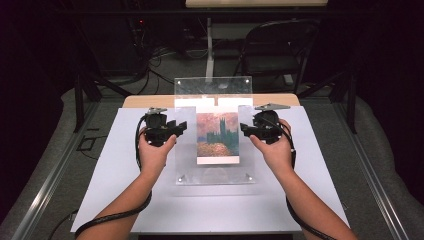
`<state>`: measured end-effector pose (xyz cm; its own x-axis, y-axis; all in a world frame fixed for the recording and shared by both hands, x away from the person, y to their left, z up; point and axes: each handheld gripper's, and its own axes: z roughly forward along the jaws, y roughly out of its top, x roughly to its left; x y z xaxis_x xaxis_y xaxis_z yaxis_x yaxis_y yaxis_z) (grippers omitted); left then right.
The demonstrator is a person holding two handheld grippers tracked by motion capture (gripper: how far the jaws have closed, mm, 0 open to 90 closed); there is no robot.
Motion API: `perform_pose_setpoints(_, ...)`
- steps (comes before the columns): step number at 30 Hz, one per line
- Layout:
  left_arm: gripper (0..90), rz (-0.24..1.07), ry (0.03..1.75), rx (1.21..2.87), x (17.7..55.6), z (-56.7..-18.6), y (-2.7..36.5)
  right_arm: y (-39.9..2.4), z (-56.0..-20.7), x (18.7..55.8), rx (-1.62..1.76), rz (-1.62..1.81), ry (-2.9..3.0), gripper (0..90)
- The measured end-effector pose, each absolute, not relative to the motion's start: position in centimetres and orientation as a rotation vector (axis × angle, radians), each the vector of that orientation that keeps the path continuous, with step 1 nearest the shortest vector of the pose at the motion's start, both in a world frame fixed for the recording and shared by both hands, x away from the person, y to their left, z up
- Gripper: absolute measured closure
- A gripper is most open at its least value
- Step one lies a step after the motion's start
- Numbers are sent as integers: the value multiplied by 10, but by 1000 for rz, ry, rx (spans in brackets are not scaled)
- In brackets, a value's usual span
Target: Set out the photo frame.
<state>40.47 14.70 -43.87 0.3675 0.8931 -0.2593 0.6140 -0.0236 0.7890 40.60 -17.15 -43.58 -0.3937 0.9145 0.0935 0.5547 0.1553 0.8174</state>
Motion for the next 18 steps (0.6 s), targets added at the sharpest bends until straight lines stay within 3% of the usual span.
perform_pose_setpoints(18, 591, 433, 1289, 1698, 377, -433, 150, -171, -429, 377, 1314, 1129, 1977, 525)
